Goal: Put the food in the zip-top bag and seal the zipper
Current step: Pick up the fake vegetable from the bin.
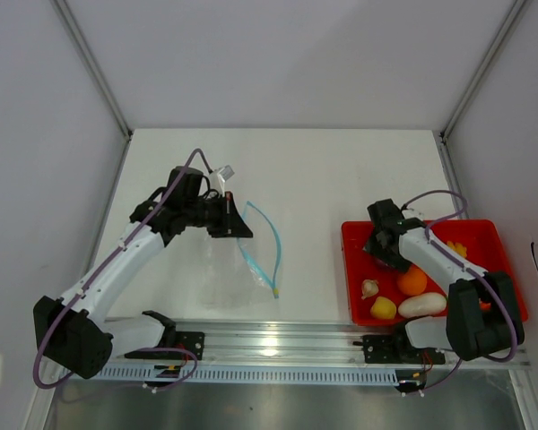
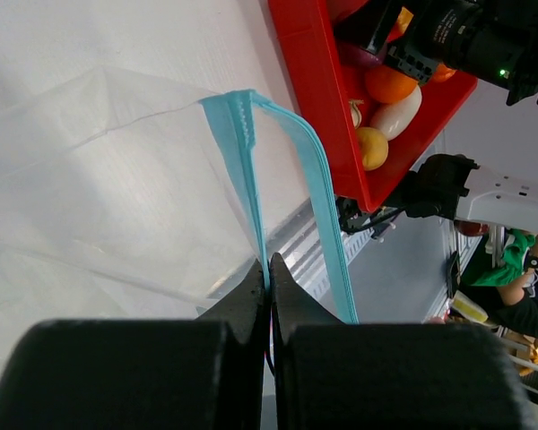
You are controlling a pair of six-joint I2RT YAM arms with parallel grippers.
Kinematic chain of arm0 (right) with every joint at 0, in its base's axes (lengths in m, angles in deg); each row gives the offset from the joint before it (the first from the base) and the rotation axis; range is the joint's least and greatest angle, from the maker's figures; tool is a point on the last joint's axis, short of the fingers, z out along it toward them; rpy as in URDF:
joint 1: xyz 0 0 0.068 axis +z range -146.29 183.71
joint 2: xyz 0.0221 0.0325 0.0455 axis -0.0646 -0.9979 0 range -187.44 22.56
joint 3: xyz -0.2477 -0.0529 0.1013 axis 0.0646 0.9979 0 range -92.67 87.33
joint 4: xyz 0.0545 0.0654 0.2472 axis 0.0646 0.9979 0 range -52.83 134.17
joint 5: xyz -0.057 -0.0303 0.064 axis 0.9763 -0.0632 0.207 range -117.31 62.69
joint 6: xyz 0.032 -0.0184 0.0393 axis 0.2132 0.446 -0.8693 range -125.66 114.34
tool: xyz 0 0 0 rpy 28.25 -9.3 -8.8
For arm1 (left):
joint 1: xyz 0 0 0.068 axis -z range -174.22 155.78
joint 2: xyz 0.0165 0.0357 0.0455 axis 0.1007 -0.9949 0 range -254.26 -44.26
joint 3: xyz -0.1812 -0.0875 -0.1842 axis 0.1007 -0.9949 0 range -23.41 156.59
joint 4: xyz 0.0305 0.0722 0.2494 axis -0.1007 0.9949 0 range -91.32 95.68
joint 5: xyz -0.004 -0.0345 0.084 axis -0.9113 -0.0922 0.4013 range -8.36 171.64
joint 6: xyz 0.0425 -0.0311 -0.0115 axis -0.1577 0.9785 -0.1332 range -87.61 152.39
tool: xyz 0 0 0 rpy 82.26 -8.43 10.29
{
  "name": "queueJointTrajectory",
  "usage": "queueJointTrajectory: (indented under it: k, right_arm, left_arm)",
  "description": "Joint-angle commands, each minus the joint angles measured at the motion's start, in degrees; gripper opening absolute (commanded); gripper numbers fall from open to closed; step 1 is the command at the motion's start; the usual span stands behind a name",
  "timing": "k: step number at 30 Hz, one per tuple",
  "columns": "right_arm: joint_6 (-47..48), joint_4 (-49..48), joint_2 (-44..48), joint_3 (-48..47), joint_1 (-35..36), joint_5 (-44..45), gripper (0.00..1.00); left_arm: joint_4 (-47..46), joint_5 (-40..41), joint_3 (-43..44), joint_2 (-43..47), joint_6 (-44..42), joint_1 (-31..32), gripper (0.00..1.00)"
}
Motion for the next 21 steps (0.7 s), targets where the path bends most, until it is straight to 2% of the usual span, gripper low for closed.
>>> queueJointTrajectory:
  k: [1,2,5,9,14,17,21]
  right_arm:
    - [0.52,-2.47,1.74,0.50,-0.23,1.31,0.74]
    - [0.61,-2.74,2.00,0.68,-0.15,0.78,0.59]
    - [1.05,-3.26,3.76,1.38,0.11,-1.94,0.42]
    - [1.14,-0.81,9.98,-0.10,2.22,-2.04,0.31]
    - [2.80,5.08,18.60,-5.46,8.27,-1.51,0.30]
    - [7.01,3.34,23.09,-10.02,11.44,-8.25,0.29]
    - [10.45,-3.68,22.84,-15.39,20.67,-18.36,0.31]
  left_arm:
    - [-2.08,-1.87,-0.49,1.56,0.01,0.49,0.01]
    - [-2.00,-1.78,-0.49,1.65,0.09,0.49,0.01]
    - [-1.91,-1.69,-0.58,1.65,0.18,0.49,0.00]
    - [-1.82,-1.61,-0.84,1.57,-0.08,0.49,0.00]
    - [-1.38,-1.61,-0.93,1.57,-0.34,0.58,0.01]
    - [-1.20,-1.69,-0.05,1.04,-0.61,0.58,0.01]
    - [-1.55,-2.75,0.22,0.60,0.01,0.66,0.01]
